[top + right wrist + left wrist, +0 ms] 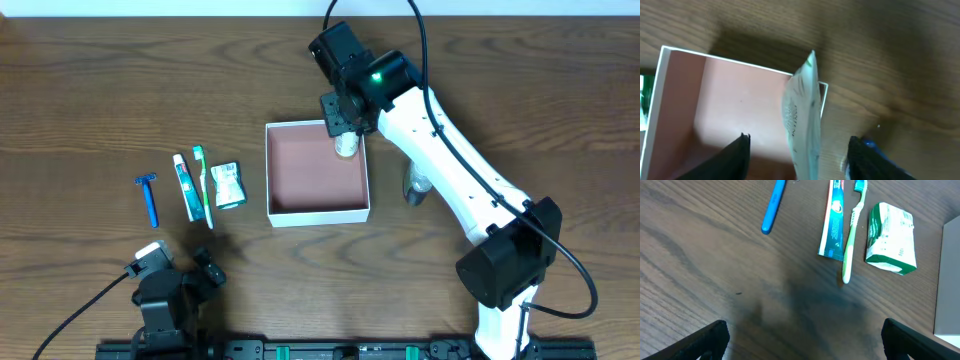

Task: Pack container
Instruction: 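Carry the lotion tube into the box and release it upright, then move the right gripper to the blue-capped bottle and grasp it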

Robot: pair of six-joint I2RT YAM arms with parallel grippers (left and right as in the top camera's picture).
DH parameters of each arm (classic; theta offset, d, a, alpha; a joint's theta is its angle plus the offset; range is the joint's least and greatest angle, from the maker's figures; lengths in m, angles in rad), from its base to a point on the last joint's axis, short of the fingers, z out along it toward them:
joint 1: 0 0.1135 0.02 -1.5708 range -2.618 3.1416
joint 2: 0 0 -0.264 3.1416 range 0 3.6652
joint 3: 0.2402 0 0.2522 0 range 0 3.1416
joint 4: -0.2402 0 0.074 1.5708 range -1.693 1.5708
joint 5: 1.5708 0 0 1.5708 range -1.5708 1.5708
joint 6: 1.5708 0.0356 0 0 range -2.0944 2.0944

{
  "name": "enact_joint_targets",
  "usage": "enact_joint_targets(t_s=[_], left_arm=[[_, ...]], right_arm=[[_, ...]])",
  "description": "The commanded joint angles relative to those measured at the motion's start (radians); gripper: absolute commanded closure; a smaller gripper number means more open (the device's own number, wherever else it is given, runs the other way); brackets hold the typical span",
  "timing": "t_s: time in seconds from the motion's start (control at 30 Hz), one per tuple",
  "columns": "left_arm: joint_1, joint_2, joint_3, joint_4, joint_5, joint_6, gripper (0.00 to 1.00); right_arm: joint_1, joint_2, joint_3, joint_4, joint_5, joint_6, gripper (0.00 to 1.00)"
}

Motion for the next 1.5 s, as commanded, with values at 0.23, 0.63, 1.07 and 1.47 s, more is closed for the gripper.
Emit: enact_joint_targets(t_s=[0.23,0.63,1.07,1.47], left_arm=[[-0.003,-0.007,-0.024,-0.034,0.002,0.013,0.02],[-0.003,-0.007,-0.024,-0.034,0.002,0.013,0.02],[-0.003,-0.007,-0.024,-0.034,0.002,0.013,0.02],[-0.003,-0.007,-0.024,-0.033,0.002,0.013,0.02]], right_arm=[[-0.032,-0.223,0.033,-0.043,0.078,-0.039,0.35],[-0.230,-0.341,-0.025,-0.340,0.029,-0.008,0.26],[-0.232,-0.338,-0.536,0.004,-0.055,0.087,0.27],[-0.235,-0.338,-0.755,0.243,-0.015,0.130,0.36]])
